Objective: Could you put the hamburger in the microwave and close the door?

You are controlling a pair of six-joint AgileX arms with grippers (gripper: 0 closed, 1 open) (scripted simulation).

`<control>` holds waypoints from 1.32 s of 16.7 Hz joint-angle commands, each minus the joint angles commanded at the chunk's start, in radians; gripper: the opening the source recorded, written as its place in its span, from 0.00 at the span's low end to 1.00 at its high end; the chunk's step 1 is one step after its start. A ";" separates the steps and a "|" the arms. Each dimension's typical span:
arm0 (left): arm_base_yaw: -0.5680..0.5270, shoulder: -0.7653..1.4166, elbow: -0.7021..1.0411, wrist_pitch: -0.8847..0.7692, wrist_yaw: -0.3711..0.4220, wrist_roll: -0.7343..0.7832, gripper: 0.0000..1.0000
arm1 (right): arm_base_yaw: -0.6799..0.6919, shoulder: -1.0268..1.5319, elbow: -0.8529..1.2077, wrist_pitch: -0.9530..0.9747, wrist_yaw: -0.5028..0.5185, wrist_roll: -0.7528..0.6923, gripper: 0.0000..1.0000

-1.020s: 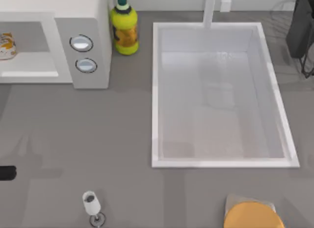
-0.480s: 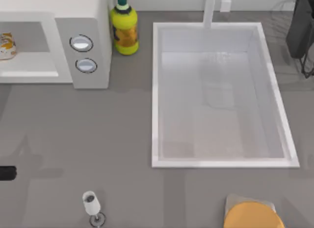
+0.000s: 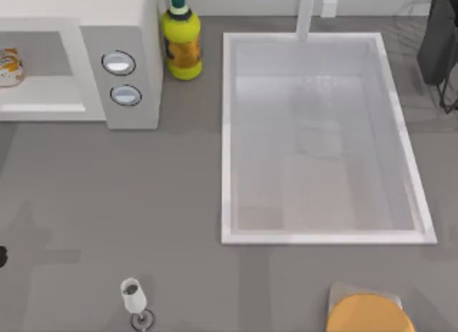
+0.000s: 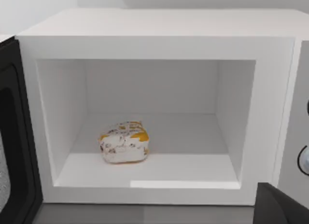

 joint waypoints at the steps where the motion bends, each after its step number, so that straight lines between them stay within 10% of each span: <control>1: 0.025 -0.008 0.002 -0.010 0.025 0.000 0.00 | 0.000 0.000 0.000 0.000 0.000 0.000 1.00; 9: 0.037 -0.015 0.003 -0.023 0.038 0.000 0.00 | 0.000 0.000 0.000 0.000 0.000 0.000 1.00; 22: -0.348 -0.008 0.007 -0.019 -0.348 -0.001 0.00 | 0.000 0.000 0.000 0.000 0.000 0.000 1.00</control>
